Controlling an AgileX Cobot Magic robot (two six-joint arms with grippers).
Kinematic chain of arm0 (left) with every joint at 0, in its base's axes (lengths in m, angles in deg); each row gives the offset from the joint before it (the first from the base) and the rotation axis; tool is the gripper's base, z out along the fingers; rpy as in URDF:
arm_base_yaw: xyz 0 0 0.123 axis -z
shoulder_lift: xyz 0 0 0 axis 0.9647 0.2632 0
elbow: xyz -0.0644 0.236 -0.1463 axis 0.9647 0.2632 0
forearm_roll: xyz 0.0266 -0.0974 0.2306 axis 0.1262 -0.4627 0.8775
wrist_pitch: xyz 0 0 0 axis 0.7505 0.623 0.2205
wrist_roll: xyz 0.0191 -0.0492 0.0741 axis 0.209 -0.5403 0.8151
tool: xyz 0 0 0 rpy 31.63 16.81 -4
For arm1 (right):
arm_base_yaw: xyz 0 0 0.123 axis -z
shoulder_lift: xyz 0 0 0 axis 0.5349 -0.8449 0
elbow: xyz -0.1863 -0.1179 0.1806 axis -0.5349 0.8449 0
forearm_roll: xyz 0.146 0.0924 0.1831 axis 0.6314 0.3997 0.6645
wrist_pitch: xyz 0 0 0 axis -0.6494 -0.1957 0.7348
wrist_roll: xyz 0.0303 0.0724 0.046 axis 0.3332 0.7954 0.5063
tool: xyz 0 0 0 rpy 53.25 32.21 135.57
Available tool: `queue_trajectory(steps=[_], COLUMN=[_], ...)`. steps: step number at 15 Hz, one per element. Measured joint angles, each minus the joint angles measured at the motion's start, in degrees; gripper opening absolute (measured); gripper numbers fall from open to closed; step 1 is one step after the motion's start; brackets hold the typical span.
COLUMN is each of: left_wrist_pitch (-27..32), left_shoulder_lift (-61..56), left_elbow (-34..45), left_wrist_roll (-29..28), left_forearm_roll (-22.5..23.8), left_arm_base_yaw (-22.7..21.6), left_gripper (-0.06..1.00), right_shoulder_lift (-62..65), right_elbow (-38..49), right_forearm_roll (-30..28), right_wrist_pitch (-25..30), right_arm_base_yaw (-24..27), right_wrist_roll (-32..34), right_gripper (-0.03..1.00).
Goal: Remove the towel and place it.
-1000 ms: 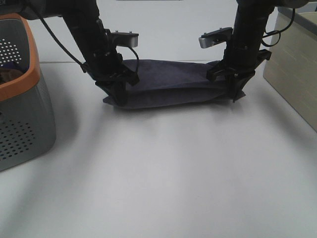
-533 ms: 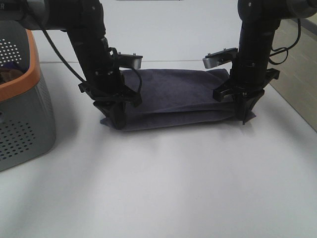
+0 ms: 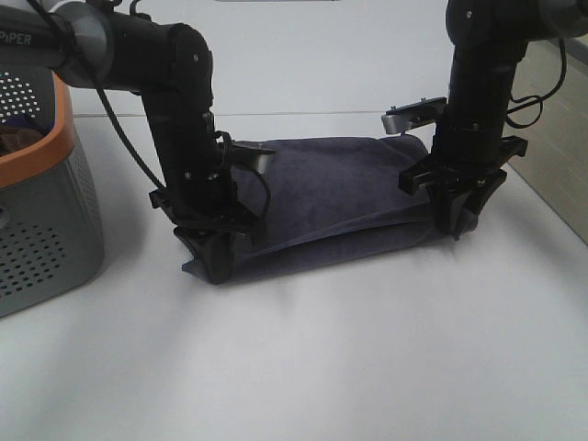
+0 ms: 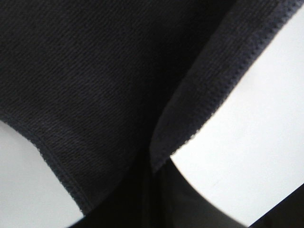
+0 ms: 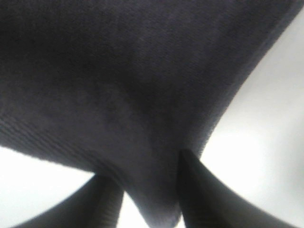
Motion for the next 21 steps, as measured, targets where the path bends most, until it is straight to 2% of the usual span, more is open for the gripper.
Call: queue_trajectory(steps=[2, 3, 5, 9, 10, 11, 12, 14, 15, 16, 18, 21], left_wrist_pitch=[0.0, 0.0, 0.0, 0.0, 0.0, 0.0, 0.0, 0.0, 0.0, 0.0, 0.0, 0.0], left_shoulder_lift=[0.0, 0.0, -0.2, -0.5, -0.5, -0.5, -0.5, -0.5, -0.5, -0.7, -4.1, -9.6], left_elbow=[1.0, 1.0, 1.1, 1.1, 1.1, 1.1, 1.1, 1.1, 1.1, 1.1, 1.2, 1.2], left_wrist_roll=[0.0, 0.0, -0.1, -0.1, -0.1, -0.5, -2.3, -6.8, -8.1, -9.1, -9.8, -9.9], left_forearm_roll=[0.1, 0.2, 0.5, 0.5, 0.5, 0.5, 0.6, 2.2, 3.6, 4.6, 5.7, 6.4], left_arm_base_yaw=[0.0, 0.0, 0.0, 0.5, 0.7, 0.9, 1.1, 1.8, 2.5, 3.0, 3.7, 3.7], left_gripper=[0.00, 0.00, 0.00, 0.01, 0.06, 0.15, 0.28, 0.61, 0.73, 0.81, 0.86, 0.86], right_shoulder_lift=[2.0, 3.0, 4.9, 9.6, 11.0, 12.6, 14.0, 17.1, 19.0, 20.7, 25.7, 29.4], right_elbow=[0.0, 0.0, 0.1, 0.1, 0.2, 0.6, 0.7, 1.0, 1.0, 1.0, 1.0, 1.0], right_forearm_roll=[0.0, 0.0, 1.4, 6.0, 6.4, 6.6, 6.7, 6.9, 6.9, 6.9, 6.9, 6.9], right_wrist_pitch=[0.0, 0.0, 0.0, 0.0, 0.0, 0.0, 0.1, 0.0, 0.0, 0.1, 0.1, 0.2], right_arm_base_yaw=[0.0, 0.0, 0.0, 0.0, 0.0, 0.0, 0.0, 0.0, 0.0, 0.0, 0.0, 0.0], right_wrist_roll=[5.6, 9.2, 13.8, 14.9, 14.9, 15.0, 15.1, 15.5, 15.7, 15.9, 16.2, 17.5], right_gripper=[0.55, 0.62, 0.67, 0.68, 0.68, 0.68, 0.68, 0.68, 0.68, 0.68, 0.68, 0.68])
